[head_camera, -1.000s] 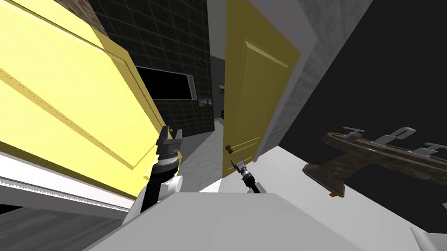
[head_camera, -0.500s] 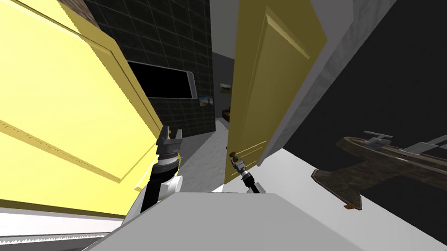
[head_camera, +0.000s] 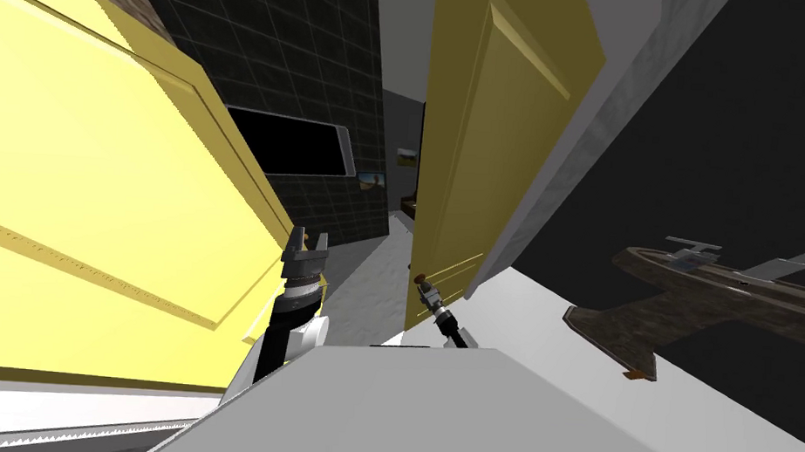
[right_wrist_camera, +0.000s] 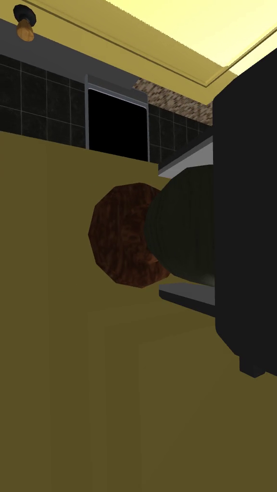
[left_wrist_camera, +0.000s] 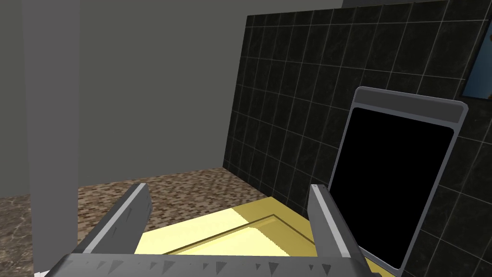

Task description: Push the door open

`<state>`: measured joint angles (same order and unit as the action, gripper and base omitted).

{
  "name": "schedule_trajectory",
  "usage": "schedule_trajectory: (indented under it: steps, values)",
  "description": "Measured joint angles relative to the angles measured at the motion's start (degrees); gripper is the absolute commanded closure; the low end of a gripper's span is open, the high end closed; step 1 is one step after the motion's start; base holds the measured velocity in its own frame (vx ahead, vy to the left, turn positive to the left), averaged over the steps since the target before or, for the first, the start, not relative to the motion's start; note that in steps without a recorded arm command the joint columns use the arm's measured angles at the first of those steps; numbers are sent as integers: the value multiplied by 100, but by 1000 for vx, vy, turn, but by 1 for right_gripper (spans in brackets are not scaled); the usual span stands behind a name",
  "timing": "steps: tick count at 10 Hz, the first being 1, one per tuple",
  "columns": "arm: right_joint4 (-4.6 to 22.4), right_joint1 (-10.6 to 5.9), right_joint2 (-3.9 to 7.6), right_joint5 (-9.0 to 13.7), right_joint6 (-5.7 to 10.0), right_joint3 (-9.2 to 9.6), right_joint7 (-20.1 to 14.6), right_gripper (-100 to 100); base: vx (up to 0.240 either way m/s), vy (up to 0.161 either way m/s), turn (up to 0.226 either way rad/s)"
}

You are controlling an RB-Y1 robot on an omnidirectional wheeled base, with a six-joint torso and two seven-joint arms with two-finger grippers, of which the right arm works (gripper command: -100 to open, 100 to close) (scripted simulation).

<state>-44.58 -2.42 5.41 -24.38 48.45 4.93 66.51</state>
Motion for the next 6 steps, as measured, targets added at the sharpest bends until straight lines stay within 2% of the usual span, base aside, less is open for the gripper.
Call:
schedule_trajectory:
  steps: [2,6]
  values:
    - [0,1,0,-1,1,1,0,100,8,3,30]
    - [96,-12,-2,130,23,-65,-328,100,14,4,51]
